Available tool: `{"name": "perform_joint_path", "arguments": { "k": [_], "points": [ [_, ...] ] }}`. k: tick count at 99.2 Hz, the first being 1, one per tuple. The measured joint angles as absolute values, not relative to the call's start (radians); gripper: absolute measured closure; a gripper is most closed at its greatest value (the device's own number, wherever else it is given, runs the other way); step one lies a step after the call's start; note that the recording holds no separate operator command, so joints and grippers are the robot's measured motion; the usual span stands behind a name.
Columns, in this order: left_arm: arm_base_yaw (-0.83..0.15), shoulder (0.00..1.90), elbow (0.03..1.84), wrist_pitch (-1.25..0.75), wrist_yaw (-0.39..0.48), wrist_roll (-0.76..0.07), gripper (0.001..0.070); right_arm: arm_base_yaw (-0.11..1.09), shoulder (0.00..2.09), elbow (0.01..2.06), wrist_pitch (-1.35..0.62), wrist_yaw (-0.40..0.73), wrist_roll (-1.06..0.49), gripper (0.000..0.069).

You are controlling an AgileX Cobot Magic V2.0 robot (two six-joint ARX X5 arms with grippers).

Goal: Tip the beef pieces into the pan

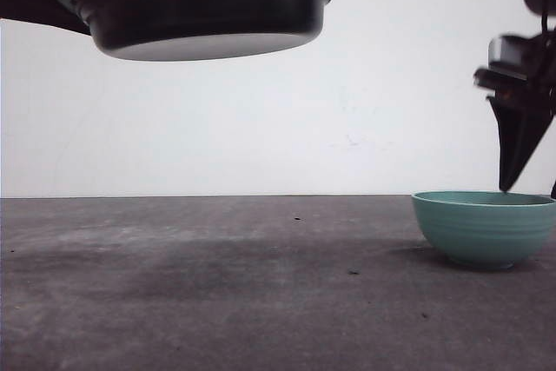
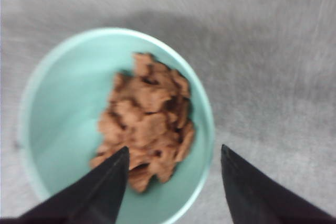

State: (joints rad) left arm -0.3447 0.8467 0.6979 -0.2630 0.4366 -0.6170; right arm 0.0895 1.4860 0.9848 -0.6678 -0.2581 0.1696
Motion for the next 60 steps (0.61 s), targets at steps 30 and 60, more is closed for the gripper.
{"name": "perform_joint_path", "arguments": {
  "k": [30,60],
  "points": [
    [-0.363,0.842,0.698,-0.304,0.437,-0.602,0.0657,0.086,1.58,0.985,-0.611,-0.243,0.173,0.0579],
    [-0.388,0.842,0.698,-0.338,0.427,-0.586,0.0657,0.086,1.579,0.984,-0.57,-0.281,0.172,0.068]
  ]
}}
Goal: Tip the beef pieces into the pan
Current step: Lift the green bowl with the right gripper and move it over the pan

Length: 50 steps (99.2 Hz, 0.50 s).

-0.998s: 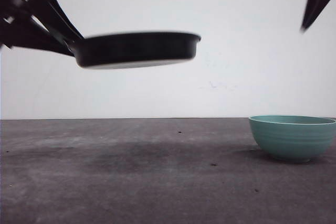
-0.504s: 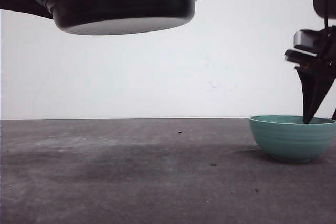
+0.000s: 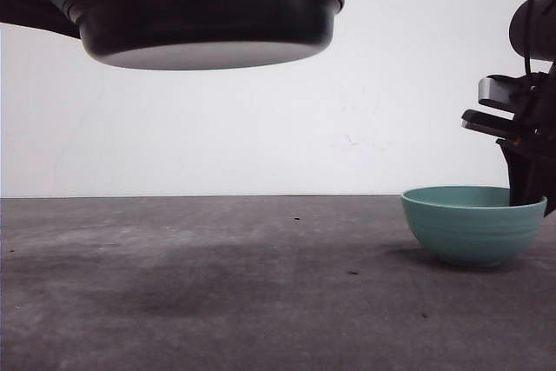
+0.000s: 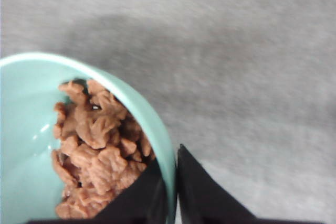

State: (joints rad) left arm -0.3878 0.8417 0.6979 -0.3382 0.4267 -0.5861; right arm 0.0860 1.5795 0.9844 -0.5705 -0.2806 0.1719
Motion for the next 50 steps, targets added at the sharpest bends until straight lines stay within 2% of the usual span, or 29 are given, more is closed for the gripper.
{"name": "perform_joint_path", "arguments": {
  "k": [26,42,50],
  "points": [
    [-0.403,0.876,0.698,-0.378,0.4,-0.57,0.0657,0.171,1.32,0.981,-0.503,-0.282,0.183,0.068],
    [-0.437,0.942,0.698,-0.379,0.413,-0.575,0.0657,0.324,1.153,0.994,-0.454,-0.274,0.223,0.068],
    [-0.464,0.966,0.698,-0.38,0.418,-0.577,0.0657,0.425,1.103,0.995,-0.412,-0.224,0.249,0.068]
  ]
}}
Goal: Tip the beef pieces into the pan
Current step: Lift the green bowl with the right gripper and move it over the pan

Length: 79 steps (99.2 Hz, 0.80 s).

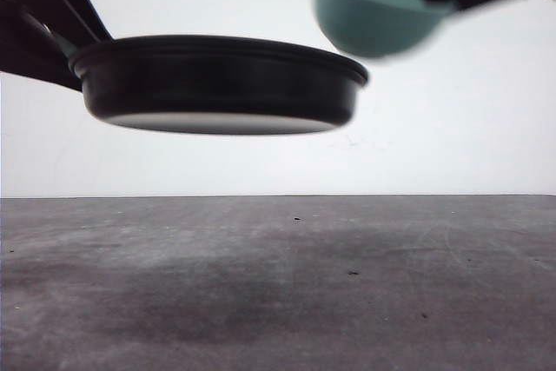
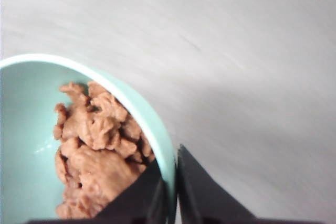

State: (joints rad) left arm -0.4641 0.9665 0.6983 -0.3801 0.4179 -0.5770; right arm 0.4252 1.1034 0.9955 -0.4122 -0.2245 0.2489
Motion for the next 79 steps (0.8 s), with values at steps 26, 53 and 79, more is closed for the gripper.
{"name": "perform_joint_path", "arguments": {
  "k": [26,53,79],
  "points": [
    [-0.517,0.996,0.77,-0.392,0.418,-0.583,0.0657,0.727,1.088,0.998,-0.399,0.084,0.254,0.068],
    [-0.524,0.996,0.807,-0.397,0.418,-0.6,0.0657,0.956,1.096,0.998,-0.253,0.503,0.061,0.068],
    [-0.524,0.996,0.815,-0.418,0.4,-0.606,0.0657,1.101,1.161,0.998,-0.118,0.832,-0.242,0.068]
  ]
}}
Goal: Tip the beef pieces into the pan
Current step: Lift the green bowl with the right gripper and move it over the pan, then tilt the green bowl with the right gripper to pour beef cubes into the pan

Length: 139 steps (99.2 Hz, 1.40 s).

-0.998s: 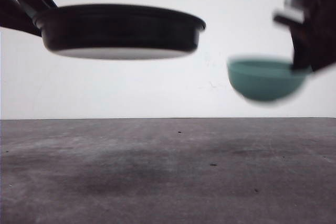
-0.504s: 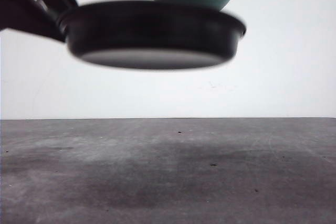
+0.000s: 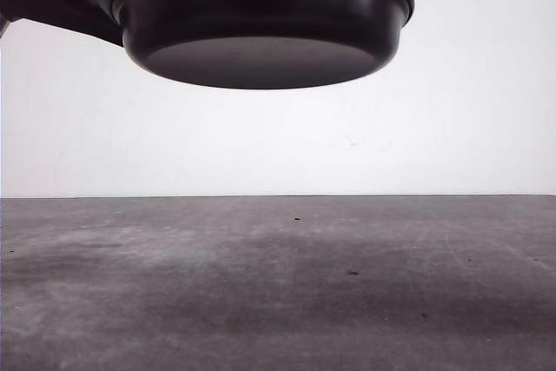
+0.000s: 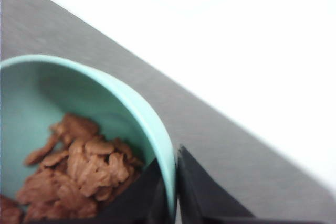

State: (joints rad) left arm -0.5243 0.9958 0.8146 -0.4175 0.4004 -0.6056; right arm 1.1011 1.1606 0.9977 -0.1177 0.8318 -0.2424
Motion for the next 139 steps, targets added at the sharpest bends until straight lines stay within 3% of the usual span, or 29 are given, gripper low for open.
{"name": "perform_joint_path", "arguments": {
  "k": [45,75,96,139],
  "points": [
    [-0.524,0.996,0.815,-0.43,0.389,-0.606,0.0657,1.211,1.264,0.998,0.258,0.911,-0.898,0.068],
    [-0.524,0.996,0.815,-0.443,0.388,-0.602,0.0658,1.208,1.269,0.998,0.477,0.902,-1.18,0.068],
    [-0.524,0.996,0.825,-0.45,0.374,-0.59,0.0658,1.208,1.269,0.998,0.565,0.89,-1.28,0.0681],
    [-0.488,0.996,0.849,-0.447,0.372,-0.59,0.0658,1.209,1.265,0.998,0.674,0.866,-1.312,0.0681]
  ]
}}
